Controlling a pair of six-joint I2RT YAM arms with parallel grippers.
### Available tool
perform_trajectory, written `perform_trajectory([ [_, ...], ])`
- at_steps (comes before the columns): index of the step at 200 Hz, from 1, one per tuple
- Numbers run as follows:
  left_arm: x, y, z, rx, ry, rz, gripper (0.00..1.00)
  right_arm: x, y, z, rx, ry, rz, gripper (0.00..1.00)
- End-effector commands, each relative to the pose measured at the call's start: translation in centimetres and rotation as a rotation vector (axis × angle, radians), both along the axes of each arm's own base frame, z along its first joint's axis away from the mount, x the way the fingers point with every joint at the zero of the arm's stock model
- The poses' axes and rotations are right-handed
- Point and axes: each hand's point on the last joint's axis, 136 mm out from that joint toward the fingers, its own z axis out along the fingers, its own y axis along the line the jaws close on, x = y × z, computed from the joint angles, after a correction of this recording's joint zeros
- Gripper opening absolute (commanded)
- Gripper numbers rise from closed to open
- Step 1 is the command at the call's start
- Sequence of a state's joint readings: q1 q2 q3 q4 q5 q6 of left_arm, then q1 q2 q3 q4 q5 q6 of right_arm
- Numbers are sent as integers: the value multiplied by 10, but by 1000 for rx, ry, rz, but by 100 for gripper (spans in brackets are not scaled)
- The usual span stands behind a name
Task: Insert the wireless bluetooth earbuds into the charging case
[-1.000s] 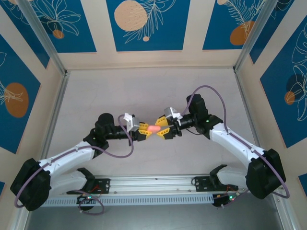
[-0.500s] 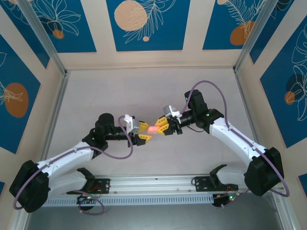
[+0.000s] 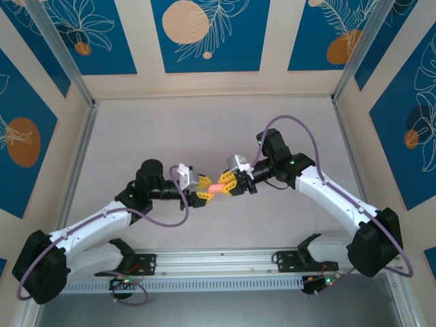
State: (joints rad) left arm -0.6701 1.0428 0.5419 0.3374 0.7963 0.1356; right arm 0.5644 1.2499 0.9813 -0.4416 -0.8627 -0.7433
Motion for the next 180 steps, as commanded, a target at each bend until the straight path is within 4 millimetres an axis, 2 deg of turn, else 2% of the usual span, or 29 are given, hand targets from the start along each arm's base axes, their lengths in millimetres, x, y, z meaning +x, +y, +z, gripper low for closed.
perform_trajectory([
  [1,-3,-3,19,-37,-31,-34,37,-2,3,7,12,-16,24,21],
  [51,-4,-4,21,-46,-26,-40,37,-1,4,4,7,-9,23,21],
  [92,-6,-4,23,-45,-21,-52,22,1,5,4,6,-9,19,21],
  [107,-6,-4,24,-41,-22,-53,20,1,5,2,2,-8,15,21],
  [137,-6,-3,23,-37,-23,-52,20,8,6,-2,-16,-6,-23,36],
  [180,-8,-3,22,-28,-23,-61,19,31,4,0,-26,-8,-136,41],
])
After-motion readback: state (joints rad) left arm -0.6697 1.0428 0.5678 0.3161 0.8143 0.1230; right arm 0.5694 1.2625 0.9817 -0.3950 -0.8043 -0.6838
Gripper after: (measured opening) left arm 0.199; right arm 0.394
